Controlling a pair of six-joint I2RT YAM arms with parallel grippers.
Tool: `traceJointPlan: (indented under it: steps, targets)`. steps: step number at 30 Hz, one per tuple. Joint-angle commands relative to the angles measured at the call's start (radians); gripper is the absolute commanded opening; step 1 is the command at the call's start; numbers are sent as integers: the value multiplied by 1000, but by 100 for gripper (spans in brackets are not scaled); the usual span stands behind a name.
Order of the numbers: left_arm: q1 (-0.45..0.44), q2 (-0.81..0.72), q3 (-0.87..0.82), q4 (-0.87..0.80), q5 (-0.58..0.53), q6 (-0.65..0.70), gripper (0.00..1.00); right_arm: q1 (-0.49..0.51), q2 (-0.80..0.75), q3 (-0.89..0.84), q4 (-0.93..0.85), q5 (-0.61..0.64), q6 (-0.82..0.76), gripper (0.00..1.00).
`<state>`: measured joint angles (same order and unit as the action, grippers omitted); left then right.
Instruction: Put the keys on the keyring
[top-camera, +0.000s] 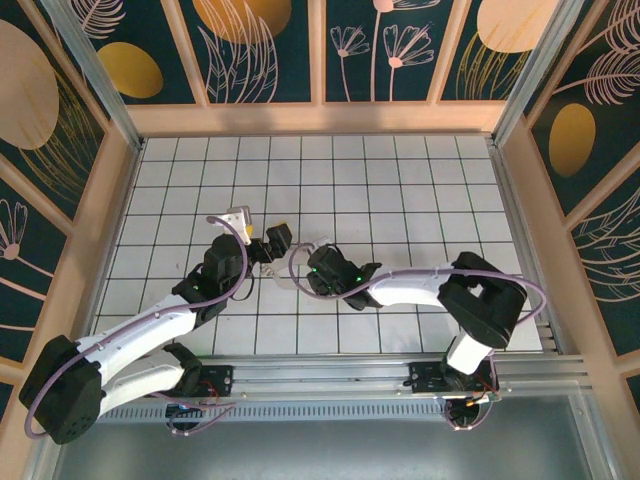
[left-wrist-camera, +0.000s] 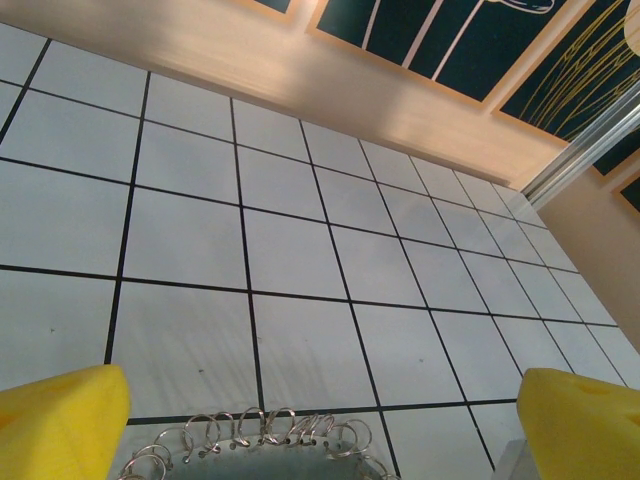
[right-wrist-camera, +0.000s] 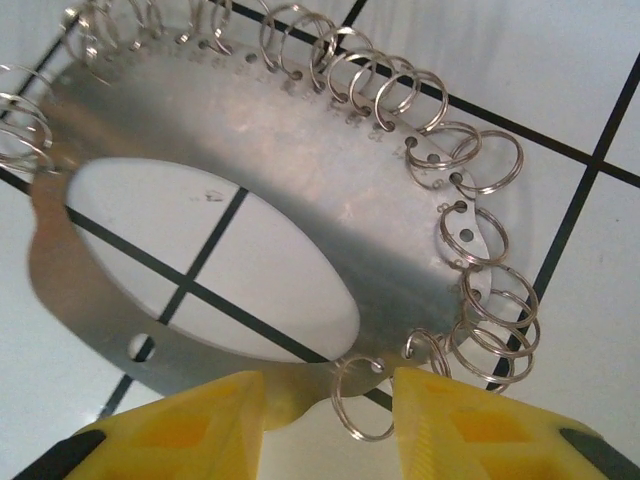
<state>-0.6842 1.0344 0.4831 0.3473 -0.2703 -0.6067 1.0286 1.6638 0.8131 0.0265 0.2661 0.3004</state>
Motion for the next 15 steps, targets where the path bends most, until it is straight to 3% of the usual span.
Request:
traceJointPlan:
  steps: [1, 15]
  targets:
    - [2, -21, -11, 4, 2, -1, 99, 20, 36, 43, -66, 89, -35, 39]
    - [2, -17, -14, 17, 13, -5, 99, 27, 94, 60, -73, 159, -48, 33]
